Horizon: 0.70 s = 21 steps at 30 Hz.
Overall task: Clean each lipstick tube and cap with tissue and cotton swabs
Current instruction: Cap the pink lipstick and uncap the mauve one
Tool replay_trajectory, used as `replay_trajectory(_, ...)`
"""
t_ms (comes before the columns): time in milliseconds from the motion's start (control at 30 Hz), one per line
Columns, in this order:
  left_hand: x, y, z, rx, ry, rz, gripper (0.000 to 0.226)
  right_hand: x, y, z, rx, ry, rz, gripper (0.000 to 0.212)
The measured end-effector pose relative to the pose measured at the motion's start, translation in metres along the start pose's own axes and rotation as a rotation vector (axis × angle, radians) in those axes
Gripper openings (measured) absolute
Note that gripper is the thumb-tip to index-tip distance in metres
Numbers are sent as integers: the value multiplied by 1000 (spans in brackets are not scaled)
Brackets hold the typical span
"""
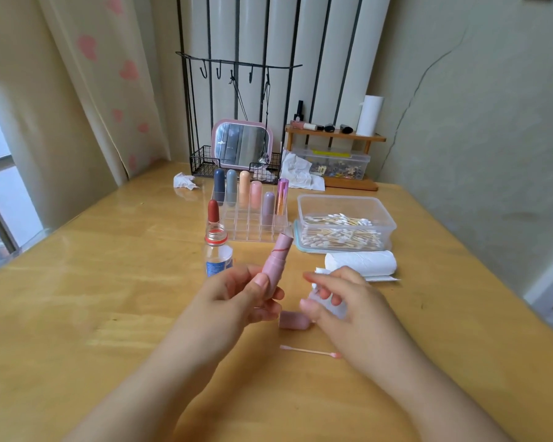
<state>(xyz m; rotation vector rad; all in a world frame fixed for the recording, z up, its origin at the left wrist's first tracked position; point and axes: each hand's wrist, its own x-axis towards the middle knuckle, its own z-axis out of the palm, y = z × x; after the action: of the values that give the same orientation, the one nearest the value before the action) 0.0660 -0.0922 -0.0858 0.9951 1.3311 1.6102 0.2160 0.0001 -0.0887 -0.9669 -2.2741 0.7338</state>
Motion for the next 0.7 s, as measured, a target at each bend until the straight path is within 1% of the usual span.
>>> replay_trajectory(33, -1, 0, 1, -23, -7, -17, 25, -1, -2, -6, 101, 31, 17, 28)
replay_trajectory(100, -1, -1, 2, -50, -9, -38, 26, -1, 2, -17, 142, 75, 10, 19)
replay_trajectory(233, 0, -2, 2, -52, 8, -52, 24, -1, 6, -26, 76, 2, 28, 16)
replay_trajectory(300, 0, -3, 2, -47, -10, -50, 24, -2, 2, -23, 151, -15, 27, 15)
replay_trajectory(367, -2, -2, 4, -68, -48, -39, 30, -3, -6, -19, 344, -33, 78, 18)
replay_trajectory(433, -4, -2, 6, -108, -86, -41, 35, -3, -11, -19, 492, -50, 128, 36)
replay_trajectory(500, -6, -2, 7, -145, -127, -59, 30, -3, -11, -20, 592, -51, 105, 45)
replay_trajectory(633, -8, -1, 9, -279, -216, -141, 33, -3, -15, -25, 836, -69, 64, 37)
replay_trajectory(667, -8, 0, 10, -324, -238, -161, 33, -3, -16, -25, 877, -85, 50, 38)
replay_trajectory(700, -8, 0, 11, -372, -263, -180, 33, -3, -16, -25, 899, -101, 33, 44)
